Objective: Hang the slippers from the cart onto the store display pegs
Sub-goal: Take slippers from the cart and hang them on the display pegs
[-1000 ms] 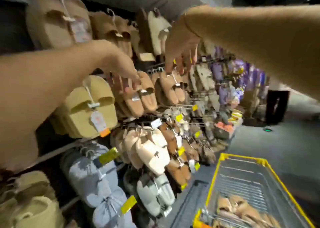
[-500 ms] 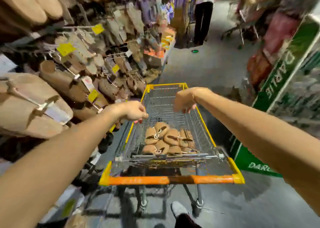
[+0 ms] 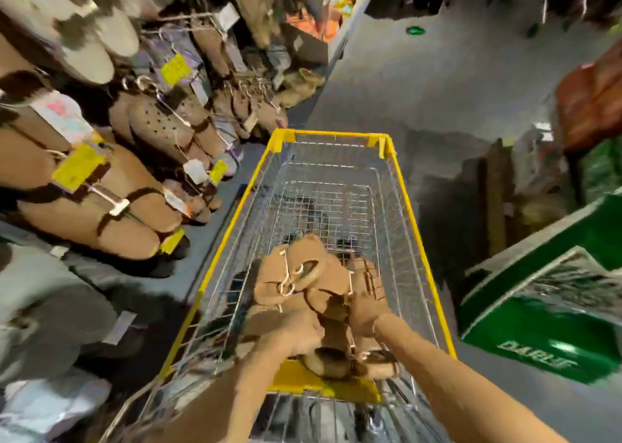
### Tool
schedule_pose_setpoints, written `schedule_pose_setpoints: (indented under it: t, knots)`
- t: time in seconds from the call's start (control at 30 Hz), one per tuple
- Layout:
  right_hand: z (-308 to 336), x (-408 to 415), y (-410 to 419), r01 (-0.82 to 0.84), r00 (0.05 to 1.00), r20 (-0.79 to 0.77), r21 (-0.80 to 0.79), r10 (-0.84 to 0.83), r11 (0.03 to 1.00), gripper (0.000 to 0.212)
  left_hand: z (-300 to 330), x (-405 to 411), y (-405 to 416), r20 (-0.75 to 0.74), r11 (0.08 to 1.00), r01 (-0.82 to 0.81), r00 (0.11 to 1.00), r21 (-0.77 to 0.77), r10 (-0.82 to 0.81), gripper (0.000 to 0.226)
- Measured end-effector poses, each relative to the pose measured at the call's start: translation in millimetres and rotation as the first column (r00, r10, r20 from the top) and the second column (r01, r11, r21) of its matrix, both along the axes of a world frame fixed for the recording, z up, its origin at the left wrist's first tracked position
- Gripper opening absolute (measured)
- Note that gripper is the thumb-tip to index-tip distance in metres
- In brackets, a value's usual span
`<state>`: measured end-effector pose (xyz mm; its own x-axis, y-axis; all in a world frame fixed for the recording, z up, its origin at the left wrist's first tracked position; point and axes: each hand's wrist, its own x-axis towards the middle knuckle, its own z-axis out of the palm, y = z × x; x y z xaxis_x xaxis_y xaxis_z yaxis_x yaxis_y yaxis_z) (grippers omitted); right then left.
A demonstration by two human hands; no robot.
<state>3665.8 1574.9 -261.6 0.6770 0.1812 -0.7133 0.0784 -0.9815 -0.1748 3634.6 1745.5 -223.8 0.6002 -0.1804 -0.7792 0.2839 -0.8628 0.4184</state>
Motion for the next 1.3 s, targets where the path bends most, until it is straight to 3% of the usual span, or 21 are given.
schedule_pose_setpoints:
  t: [0.2, 0.3, 0.43, 0.6, 0.73, 0.87, 0.93, 1.0, 1.1, 1.13, 1.2, 1.3]
  knots:
    - [-74.4, 1.0, -8.1, 0.164, 0.986, 0.016, -0.005, -0.164, 0.986, 0.031, -17.2, 2.4, -18.1, 0.037, 0.993, -0.117, 0.992, -0.033, 0.118, 0.024]
    - [-53.5, -0.4, -0.4, 0.169, 0.986, 0.017, -0.009, -0.169, 0.986, 0.016, -14.6, 3.6, -24.7, 0.070, 0.989, -0.141, 0.987, -0.034, 0.144, 0.025]
    - [-33.8, -3.5, 2.8, 0.195, 0.978, 0.065, 0.041, -0.198, 0.980, 0.029, -11.8, 0.8, -35.5, 0.086, 0.985, -0.171, 0.981, -0.013, 0.172, 0.030]
    - [19.8, 6.5, 2.2, 0.325, 0.910, 0.211, 0.166, -0.356, 0.931, 0.021, 9.1, -3.4, -53.5, 0.106, 0.971, -0.232, 0.966, -0.048, 0.236, 0.033]
    - [72.2, 13.3, 1.6, 0.412, 0.857, 0.224, 0.247, -0.465, 0.877, 0.040, 46.9, -2.4, -68.6, 0.181, 0.950, -0.294, 0.934, -0.105, 0.309, 0.029]
    - [134.1, 10.7, 5.7, 0.557, 0.741, 0.168, 0.386, -0.650, 0.735, 0.034, 100.9, -11.0, -72.0, 0.325, 0.930, -0.323, 0.873, -0.174, 0.363, 0.029]
    - [169.4, 4.7, 12.0, 0.609, 0.684, 0.125, 0.445, -0.719, 0.657, 0.028, 130.6, -19.9, -64.4, 0.439, 0.926, -0.338, 0.815, -0.171, 0.378, 0.033]
    - [204.0, -5.8, 21.0, 0.653, 0.622, 0.054, 0.514, -0.781, 0.556, 0.035, 161.1, -30.6, -52.5, 0.550, 0.916, -0.362, 0.737, -0.171, 0.393, 0.033]
    - [245.3, -25.5, 36.7, 0.682, 0.525, -0.096, 0.642, -0.845, 0.351, 0.051, 210.7, -54.3, -29.9, 0.635, 0.886, -0.405, 0.628, -0.226, 0.450, 0.016]
    - [265.5, -38.4, 45.6, 0.679, 0.495, -0.162, 0.685, -0.854, 0.264, 0.048, 225.7, -64.2, -20.3, 0.654, 0.875, -0.404, 0.590, -0.268, 0.473, 0.018]
    - [303.2, -66.3, 65.1, 0.619, 0.498, -0.230, 0.770, -0.836, 0.156, 0.012, 252.2, -85.4, 1.1, 0.691, 0.864, -0.390, 0.529, -0.317, 0.492, 0.022]
    - [348.1, -99.4, 97.1, 0.527, 0.625, -0.212, 0.825, -0.751, 0.205, 0.017, 292.5, -120.5, 38.9, 0.777, 0.883, -0.366, 0.448, -0.292, 0.443, 0.023]
